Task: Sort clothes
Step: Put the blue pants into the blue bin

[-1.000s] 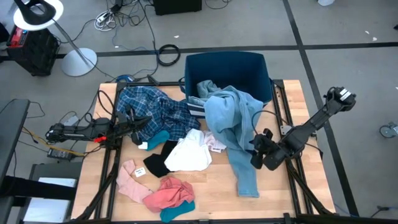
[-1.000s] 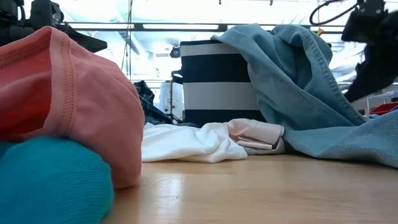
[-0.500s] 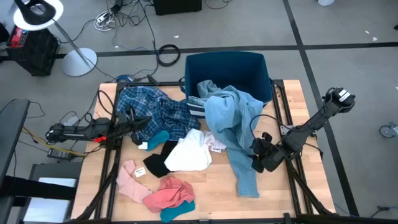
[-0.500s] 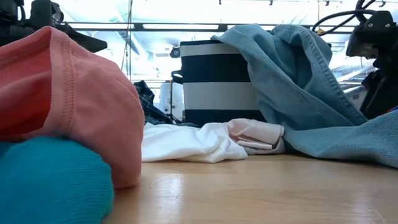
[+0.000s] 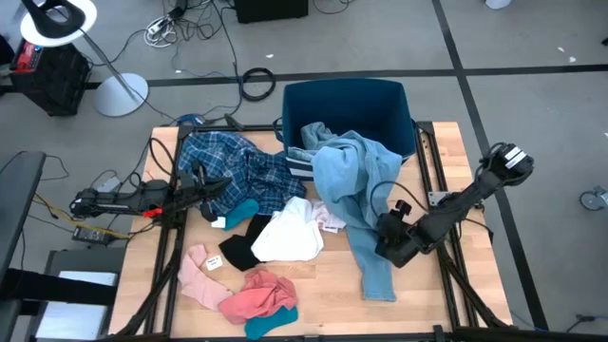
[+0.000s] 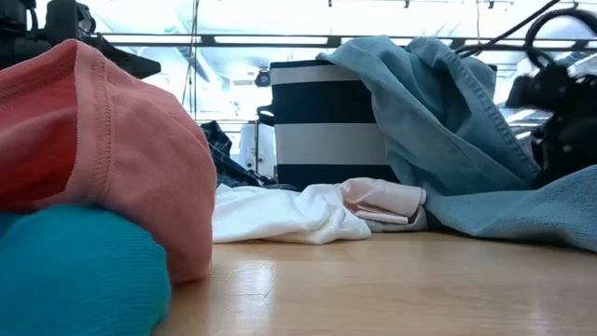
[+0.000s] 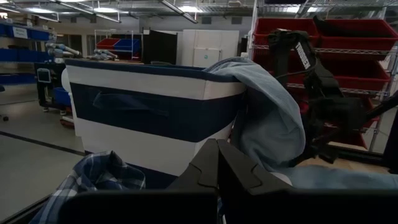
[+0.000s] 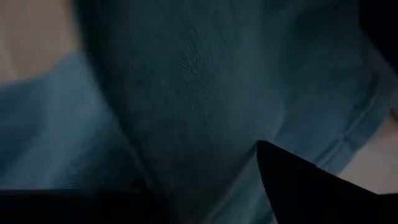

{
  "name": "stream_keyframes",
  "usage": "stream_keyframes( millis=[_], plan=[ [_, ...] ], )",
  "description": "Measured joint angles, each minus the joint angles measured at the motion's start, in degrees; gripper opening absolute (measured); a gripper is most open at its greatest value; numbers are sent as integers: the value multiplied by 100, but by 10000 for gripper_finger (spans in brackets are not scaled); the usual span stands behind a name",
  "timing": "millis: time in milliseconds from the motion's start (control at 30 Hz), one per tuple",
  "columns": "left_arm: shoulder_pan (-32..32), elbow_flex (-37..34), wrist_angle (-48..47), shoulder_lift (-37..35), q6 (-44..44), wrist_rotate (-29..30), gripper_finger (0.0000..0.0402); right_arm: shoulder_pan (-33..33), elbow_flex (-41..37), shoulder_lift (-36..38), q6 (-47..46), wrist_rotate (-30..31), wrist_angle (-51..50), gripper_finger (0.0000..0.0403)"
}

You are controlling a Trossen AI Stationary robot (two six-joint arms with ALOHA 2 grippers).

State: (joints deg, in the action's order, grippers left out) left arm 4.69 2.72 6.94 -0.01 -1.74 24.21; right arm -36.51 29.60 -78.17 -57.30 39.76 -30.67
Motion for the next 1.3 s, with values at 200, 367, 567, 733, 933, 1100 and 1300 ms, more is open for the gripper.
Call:
stream_keyframes(
  millis=[200,367,567,733,933,1100,1300],
  plan=[
    [0,1,0,0,-2,1,6,288,66,-161,41,-361,21,108],
    [0,0,-2,0,-2,0,6,300,66,11,4,-397,-22,17],
    [2,0,0,0,0,2,6,335,523,493,-102,-527,-637,8],
    [1,1,0,0,0,0,6,335,1562,795,-103,-550,-2101,7],
    [0,1,0,0,0,1,6,335,3093,880,-86,-533,-3750,7],
    [1,0,0,0,0,0,6,335,4250,882,422,-110,-4384,7],
    [2,0,0,0,0,0,6,510,5441,884,1556,619,-4383,6]
  ],
)
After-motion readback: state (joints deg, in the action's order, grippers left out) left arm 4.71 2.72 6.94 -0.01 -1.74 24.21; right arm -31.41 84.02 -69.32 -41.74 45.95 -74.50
